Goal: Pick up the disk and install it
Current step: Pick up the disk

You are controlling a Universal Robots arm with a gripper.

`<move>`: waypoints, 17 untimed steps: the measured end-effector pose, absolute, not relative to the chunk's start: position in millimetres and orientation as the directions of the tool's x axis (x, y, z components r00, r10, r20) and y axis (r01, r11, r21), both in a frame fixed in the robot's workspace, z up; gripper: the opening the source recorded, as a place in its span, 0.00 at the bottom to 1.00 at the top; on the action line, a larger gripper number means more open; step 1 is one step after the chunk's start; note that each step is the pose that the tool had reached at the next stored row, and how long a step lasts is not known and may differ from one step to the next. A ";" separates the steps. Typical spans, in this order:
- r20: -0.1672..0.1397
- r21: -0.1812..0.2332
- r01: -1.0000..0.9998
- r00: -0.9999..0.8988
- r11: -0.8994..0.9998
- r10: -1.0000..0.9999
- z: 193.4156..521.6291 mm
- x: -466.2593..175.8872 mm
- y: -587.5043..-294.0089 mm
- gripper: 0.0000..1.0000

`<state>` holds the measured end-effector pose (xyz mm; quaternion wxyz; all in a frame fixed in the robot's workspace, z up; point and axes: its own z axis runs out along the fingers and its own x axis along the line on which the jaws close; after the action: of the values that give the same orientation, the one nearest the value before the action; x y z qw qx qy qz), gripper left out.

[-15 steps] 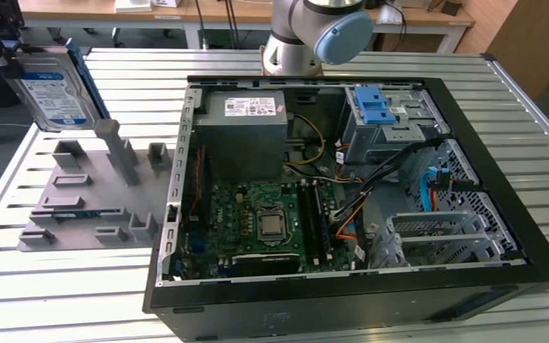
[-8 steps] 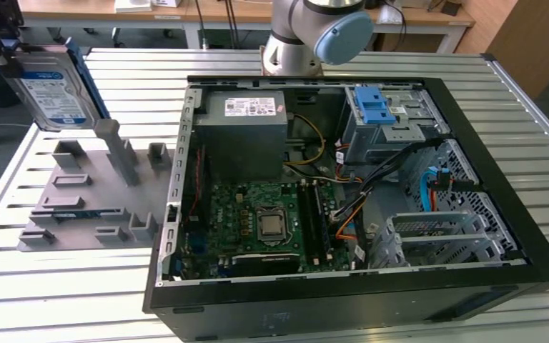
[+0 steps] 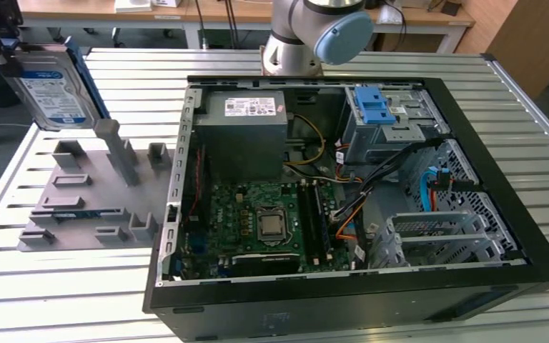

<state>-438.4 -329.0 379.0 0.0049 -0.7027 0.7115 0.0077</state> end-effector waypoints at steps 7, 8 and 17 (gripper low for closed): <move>-0.018 0.004 -1.000 -0.013 0.012 -1.000 382.1 -438.4 -329.0 0.36; -0.018 0.004 -1.000 -0.013 0.012 -1.000 382.3 -438.4 -329.0 0.36; -0.018 0.004 -1.000 -0.012 0.012 -1.000 385.3 -438.4 -329.0 0.36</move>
<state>-438.4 -329.0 385.3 0.0049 -0.7027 0.7114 0.0077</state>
